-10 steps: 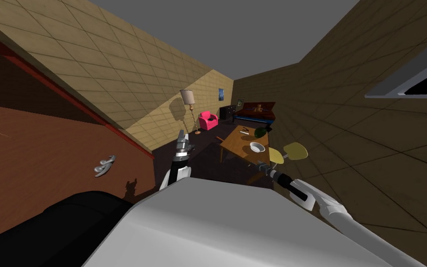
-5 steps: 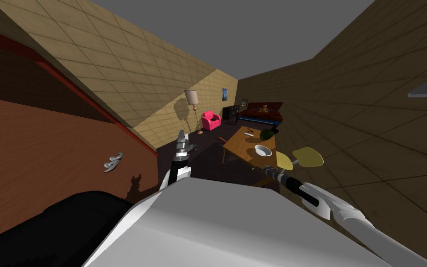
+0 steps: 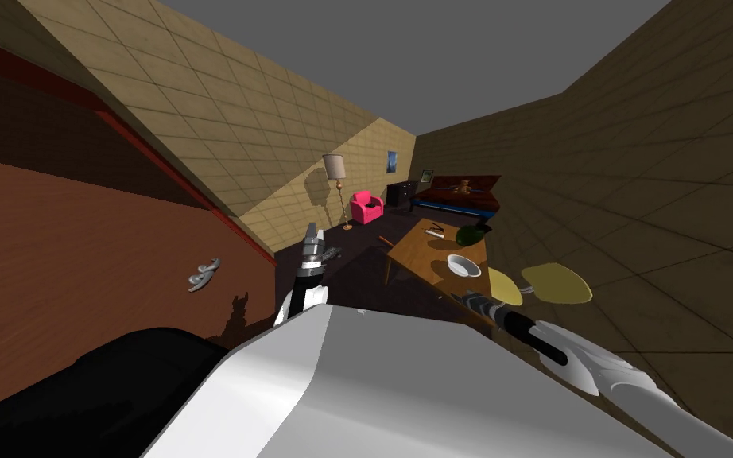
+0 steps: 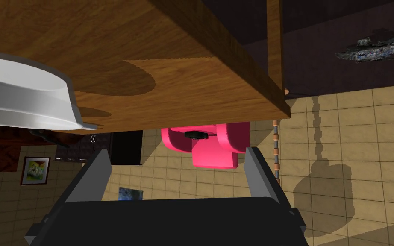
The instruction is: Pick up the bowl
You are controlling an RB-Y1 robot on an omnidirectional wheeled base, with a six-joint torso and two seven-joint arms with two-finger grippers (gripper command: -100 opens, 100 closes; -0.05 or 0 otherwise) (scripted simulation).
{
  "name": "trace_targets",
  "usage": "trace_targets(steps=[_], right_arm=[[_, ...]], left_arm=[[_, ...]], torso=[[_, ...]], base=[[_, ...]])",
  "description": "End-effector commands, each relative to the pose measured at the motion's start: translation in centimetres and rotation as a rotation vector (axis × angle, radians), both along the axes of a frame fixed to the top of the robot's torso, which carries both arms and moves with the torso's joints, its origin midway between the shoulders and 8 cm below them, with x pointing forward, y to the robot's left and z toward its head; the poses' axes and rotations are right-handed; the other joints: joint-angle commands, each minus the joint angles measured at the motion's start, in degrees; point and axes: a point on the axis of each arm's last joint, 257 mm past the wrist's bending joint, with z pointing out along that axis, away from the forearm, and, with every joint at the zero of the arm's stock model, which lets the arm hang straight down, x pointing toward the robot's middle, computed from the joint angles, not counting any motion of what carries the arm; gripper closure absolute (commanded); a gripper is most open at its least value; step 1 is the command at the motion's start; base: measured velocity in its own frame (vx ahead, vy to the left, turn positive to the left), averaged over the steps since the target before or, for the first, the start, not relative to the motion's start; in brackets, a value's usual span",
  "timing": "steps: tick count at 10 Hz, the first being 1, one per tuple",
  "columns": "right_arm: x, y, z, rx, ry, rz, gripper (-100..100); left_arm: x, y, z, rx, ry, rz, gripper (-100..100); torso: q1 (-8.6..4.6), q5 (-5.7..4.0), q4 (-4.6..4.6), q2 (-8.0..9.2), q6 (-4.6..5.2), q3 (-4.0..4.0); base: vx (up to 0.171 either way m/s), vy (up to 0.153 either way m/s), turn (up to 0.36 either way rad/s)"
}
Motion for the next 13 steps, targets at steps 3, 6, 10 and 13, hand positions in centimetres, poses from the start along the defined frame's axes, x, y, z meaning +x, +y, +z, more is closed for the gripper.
trace_targets(steps=[3,6,10,13], right_arm=[[-3.6,-5.9,-1.6,-0.124,0.099,-0.045,-100],[-5.7,-8.8,-2.2,-0.180,0.149,-0.072,-100],[-9.8,-13.2,-2.9,-0.272,0.238,-0.113,-100],[-15.2,-17.5,-3.5,-0.368,0.348,-0.152,-100]], left_arm=[[0.0,0.0,0.0,0.000,0.000,0.000,0],[0.0,0.0,0.0,0.000,0.000,0.000,0],[0.0,0.0,0.0,0.000,0.000,0.000,0],[0.0,0.0,0.0,0.000,0.000,0.000,0]], torso=[[-0.06,-0.01,0.02,0.01,-0.03,0.02],[0.00,0.00,-0.04,-0.19,-0.02,-0.11],[-0.10,-0.02,-0.05,-0.28,-0.04,-0.15],[-0.02,-0.01,-0.07,-0.37,-0.04,-0.21]], base=[[0.102,0.007,0.117],[0.132,0.018,0.115],[0.125,0.003,0.107],[0.195,0.001,0.155]])
